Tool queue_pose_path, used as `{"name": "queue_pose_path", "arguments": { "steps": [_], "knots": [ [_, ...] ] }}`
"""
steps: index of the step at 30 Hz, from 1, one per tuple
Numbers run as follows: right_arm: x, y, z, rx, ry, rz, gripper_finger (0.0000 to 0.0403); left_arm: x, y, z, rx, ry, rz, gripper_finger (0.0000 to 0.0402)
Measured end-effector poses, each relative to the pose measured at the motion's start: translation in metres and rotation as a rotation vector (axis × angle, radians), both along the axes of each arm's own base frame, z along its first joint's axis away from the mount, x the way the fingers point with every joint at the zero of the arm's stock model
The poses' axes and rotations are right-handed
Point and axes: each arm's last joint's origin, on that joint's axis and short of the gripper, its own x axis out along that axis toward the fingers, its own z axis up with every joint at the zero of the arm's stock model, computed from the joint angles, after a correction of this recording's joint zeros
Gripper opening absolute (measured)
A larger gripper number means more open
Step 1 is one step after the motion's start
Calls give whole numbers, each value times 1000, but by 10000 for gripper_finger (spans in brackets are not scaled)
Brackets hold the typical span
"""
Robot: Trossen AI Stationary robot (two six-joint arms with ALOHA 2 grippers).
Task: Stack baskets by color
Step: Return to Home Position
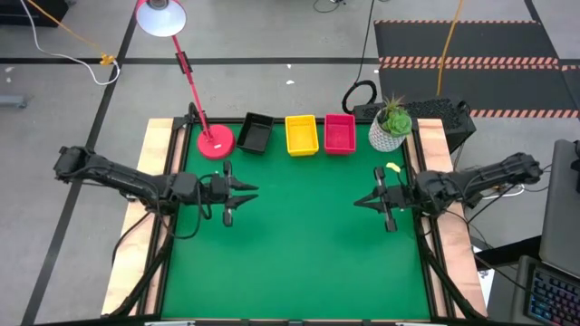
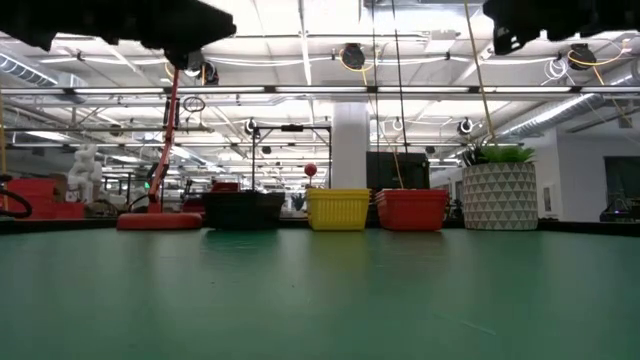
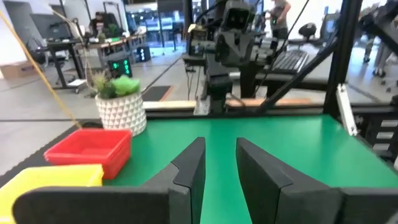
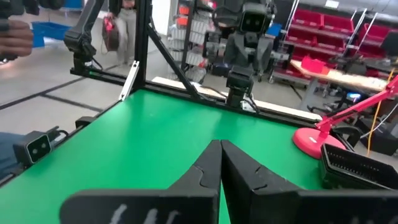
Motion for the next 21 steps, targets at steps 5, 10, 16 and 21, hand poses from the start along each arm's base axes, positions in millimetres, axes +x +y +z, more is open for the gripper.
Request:
{"name": "queue_pose_path", "arguments": {
  "steps": [5,10,16,21],
  "knots": [
    [-4,-1,-22,-4,-78,2,0,-3,1,-8,22,23,2,68],
    [-6,-1,-41,-12,-122,1,0,-6,2,-19,20,35,1,8],
    [-7,-2,-48,-10,-102,0,0,-11,5,-31,19,21,14,3],
    [-8,-1,-54,7,-80,24,0,-19,11,-46,-6,2,43,8]
  ]
}}
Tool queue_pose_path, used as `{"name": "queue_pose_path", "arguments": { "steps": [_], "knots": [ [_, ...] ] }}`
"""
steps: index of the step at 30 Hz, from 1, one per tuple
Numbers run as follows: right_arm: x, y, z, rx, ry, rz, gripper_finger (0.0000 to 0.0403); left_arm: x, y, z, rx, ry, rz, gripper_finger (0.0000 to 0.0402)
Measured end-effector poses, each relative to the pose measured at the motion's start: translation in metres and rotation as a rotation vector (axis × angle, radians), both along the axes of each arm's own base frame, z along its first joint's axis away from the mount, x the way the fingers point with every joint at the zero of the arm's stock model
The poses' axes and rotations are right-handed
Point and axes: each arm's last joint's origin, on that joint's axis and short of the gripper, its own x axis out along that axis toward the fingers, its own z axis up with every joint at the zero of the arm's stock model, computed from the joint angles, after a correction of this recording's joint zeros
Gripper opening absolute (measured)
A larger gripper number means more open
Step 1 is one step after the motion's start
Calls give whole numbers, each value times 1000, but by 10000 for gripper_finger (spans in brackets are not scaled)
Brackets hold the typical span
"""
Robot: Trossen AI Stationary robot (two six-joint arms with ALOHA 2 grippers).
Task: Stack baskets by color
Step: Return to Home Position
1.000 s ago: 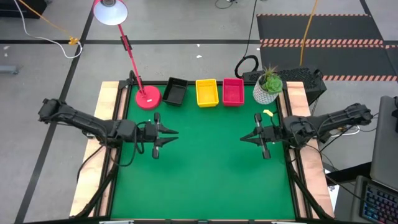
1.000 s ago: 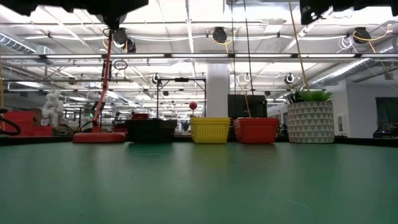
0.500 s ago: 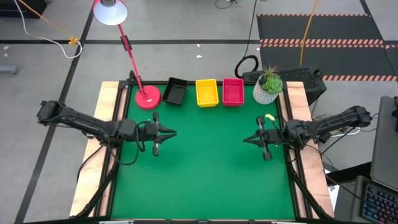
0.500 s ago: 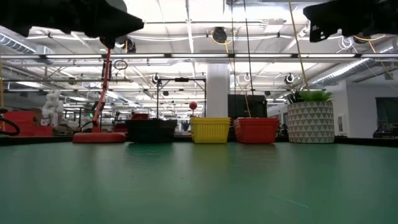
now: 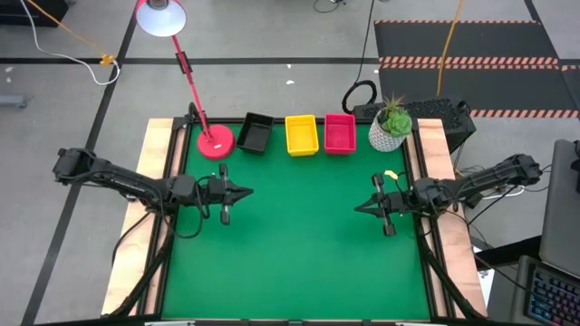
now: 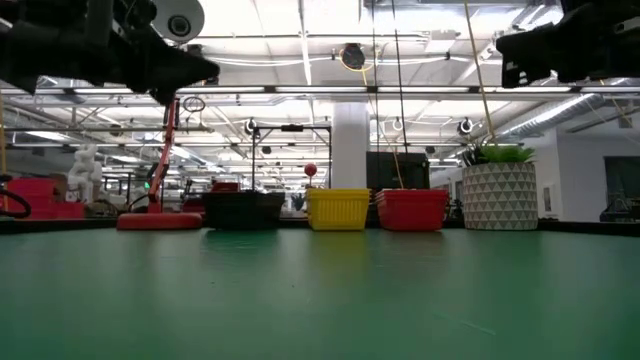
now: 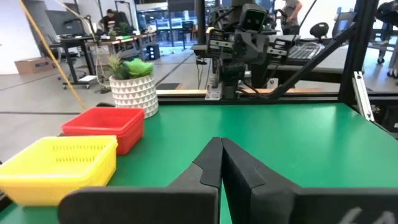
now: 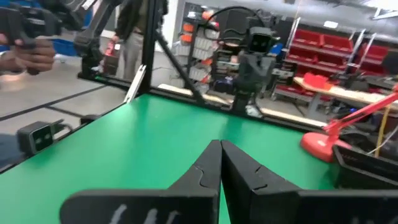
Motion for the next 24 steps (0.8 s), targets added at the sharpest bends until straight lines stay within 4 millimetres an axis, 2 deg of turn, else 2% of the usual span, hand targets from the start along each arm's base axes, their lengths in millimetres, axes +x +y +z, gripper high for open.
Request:
{"name": "queue_pose_path", "arguments": {
  "steps": [9,20,24],
  "knots": [
    [-1,0,-7,11,30,2,0,-15,6,-21,-18,-40,9,5],
    [-1,0,-14,22,110,3,0,-21,7,-31,-4,-16,-2,4],
    [-2,1,-14,30,114,51,0,-24,6,-37,5,3,-21,7]
  ]
}}
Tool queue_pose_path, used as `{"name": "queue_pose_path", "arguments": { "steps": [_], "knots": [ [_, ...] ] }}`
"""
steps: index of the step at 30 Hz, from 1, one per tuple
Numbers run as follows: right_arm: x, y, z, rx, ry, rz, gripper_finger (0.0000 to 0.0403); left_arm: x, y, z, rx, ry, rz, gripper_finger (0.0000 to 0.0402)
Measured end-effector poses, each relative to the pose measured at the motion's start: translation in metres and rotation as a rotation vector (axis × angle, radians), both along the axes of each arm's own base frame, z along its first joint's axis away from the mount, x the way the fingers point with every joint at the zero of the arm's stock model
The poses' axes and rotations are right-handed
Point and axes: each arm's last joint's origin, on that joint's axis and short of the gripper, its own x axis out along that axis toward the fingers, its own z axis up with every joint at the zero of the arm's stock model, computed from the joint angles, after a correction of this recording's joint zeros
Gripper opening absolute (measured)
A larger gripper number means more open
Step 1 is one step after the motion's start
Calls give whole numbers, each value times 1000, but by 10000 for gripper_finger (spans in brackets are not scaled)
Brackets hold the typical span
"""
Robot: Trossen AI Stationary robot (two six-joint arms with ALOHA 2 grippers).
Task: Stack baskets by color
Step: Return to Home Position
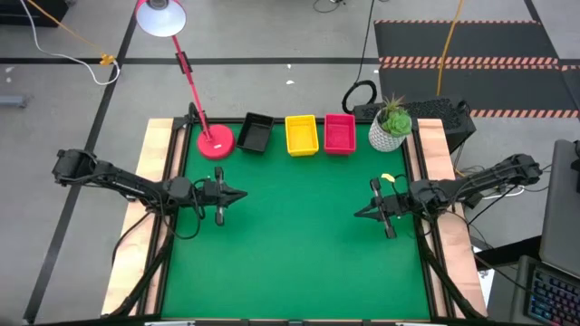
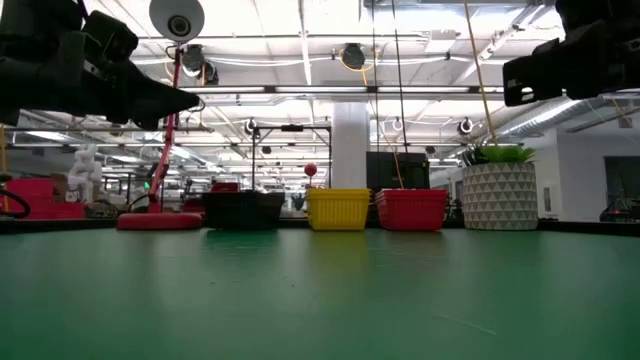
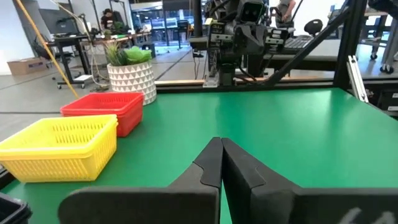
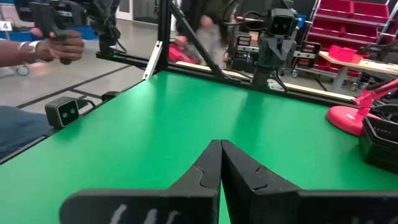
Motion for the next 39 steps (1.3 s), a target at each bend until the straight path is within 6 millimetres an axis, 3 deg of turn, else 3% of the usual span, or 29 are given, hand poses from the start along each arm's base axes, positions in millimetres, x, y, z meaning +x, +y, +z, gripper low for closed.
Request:
{"name": "queue_pose_path", "arguments": {
  "steps": [11,21,39],
  "knots": [
    [-4,-1,-15,6,1,-1,0,-3,0,-2,9,-23,-11,3],
    [-13,-3,-3,20,-129,-2,0,-3,0,-2,9,-23,-11,4],
    [-34,-10,-2,-47,-173,-57,0,-3,0,-2,-1,-25,-10,8]
  ]
}}
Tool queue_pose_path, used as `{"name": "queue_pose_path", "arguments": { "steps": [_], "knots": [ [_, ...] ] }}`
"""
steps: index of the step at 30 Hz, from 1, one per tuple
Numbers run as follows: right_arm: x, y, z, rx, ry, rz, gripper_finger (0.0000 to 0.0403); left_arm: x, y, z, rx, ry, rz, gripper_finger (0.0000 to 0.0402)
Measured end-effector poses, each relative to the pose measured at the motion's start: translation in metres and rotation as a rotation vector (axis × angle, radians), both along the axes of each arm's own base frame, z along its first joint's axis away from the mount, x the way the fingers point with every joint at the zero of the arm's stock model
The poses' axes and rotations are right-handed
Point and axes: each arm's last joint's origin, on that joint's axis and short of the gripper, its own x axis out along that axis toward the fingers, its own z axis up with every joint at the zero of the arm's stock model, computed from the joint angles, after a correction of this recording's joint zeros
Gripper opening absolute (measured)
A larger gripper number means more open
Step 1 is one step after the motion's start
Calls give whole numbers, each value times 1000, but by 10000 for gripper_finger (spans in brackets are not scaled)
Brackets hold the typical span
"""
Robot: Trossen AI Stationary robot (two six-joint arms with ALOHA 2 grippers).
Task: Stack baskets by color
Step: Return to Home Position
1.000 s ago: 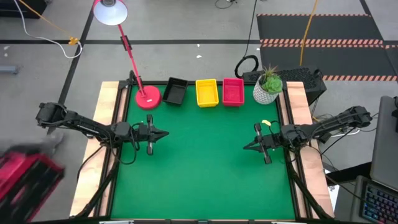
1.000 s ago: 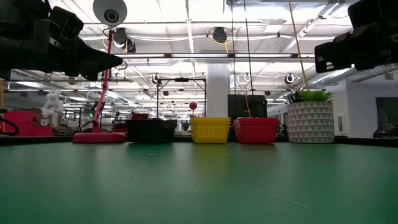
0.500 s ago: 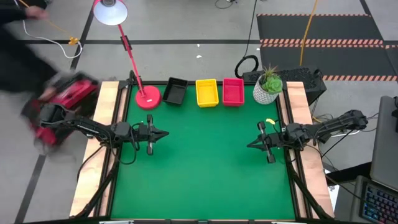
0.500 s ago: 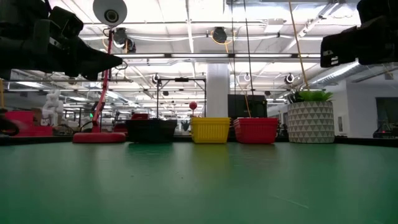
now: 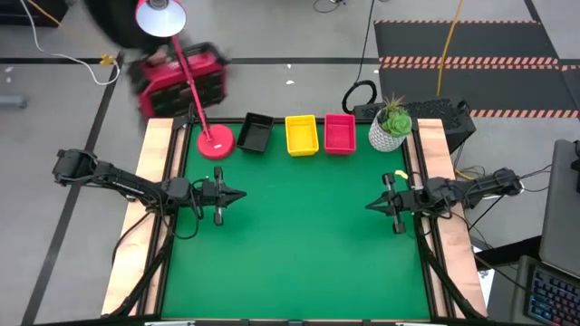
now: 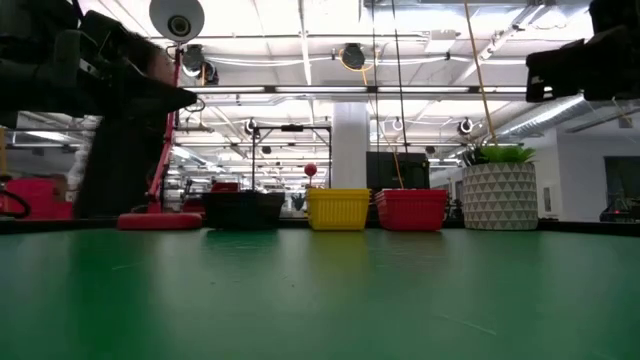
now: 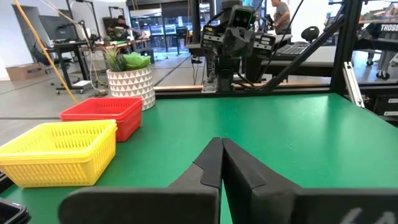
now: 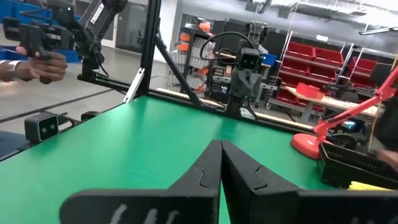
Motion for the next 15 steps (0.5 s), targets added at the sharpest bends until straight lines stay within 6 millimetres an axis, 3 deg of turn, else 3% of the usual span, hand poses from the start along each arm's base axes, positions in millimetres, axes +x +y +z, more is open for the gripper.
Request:
{"name": "queue_pose_path", "arguments": {
  "steps": [15],
  "knots": [
    [-3,-3,-2,27,19,-42,0,-2,-1,5,18,-36,-26,5]
  ]
}}
